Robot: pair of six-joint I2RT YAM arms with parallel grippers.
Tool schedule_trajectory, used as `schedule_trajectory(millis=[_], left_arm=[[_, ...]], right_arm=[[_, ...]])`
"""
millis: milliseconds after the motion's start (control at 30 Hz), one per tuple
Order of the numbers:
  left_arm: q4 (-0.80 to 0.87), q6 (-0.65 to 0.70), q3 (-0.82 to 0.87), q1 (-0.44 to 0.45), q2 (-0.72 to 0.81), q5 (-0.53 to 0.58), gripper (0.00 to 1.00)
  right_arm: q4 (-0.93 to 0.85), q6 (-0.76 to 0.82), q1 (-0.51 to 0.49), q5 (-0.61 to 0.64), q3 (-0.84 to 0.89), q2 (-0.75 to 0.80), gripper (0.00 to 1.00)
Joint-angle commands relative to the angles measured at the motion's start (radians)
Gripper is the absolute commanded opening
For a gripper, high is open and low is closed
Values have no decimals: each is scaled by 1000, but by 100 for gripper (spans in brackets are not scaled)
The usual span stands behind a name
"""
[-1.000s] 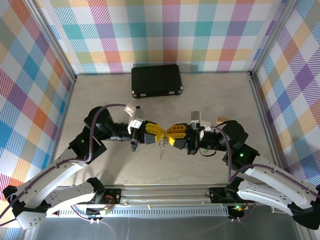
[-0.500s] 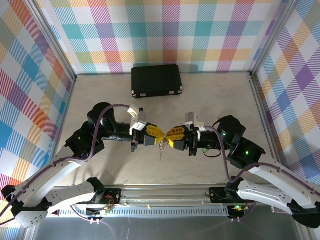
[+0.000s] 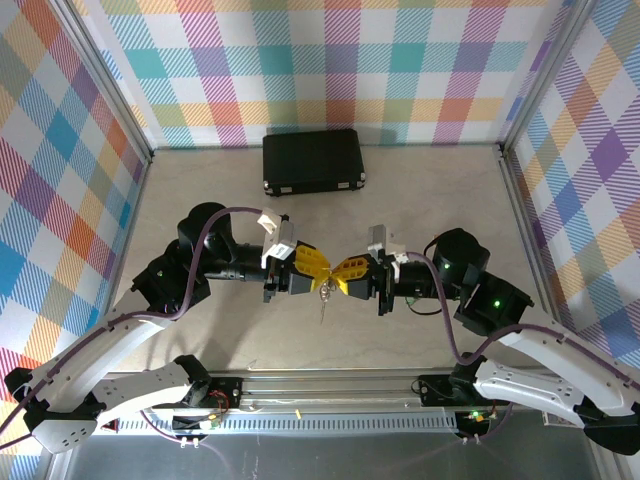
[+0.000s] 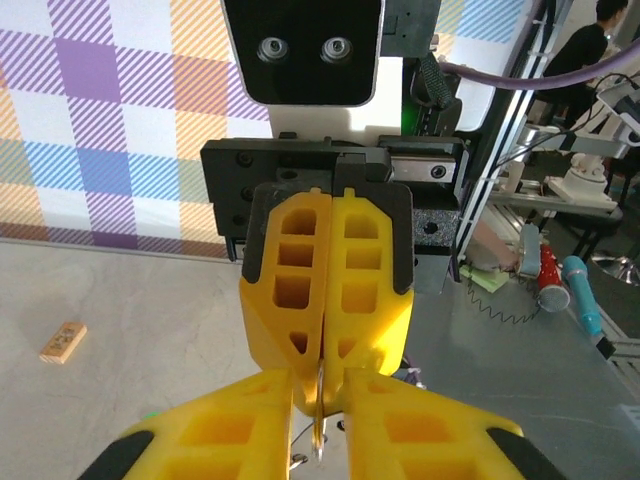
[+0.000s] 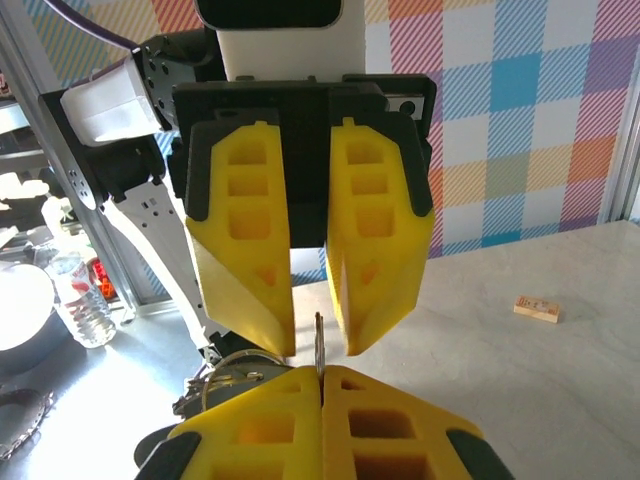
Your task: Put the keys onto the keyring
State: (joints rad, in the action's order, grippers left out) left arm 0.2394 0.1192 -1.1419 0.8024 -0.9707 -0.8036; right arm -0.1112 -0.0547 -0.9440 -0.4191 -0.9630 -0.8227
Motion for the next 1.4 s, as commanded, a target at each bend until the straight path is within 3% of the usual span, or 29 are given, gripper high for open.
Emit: schedule_trajectory(millis=[0,133,300,667,900,1100,1267,1367], left_arm=[[-114,-44,34,-5,29,-11,22],[-214,-104,71,-9,34,-26,22],[-225,-112,75,-9,30,-44,22],[-274,-142,105,-8,36,-52,12],[-294,-155,113,-9,44,-49,0],[-331,-188,140,-9,53,-36,0],[-325,-199,145,-10,52,-11,0],[-315,-174,160,-10,57,13,0]], right_arm=[[92,-2,-6,-1,34,56,0],[184,-39,-6,-15,69,61,0],[308,-85,-6,-25,102,54,0],[382,-109,-5,-27,129,50,0],[382,-108,-6,-33,134,45,0],[351,-98,-6,-38,124,48,0],[218,-56,-6,-5,78,50,0],[139,-60,-5,28,56,54,17]])
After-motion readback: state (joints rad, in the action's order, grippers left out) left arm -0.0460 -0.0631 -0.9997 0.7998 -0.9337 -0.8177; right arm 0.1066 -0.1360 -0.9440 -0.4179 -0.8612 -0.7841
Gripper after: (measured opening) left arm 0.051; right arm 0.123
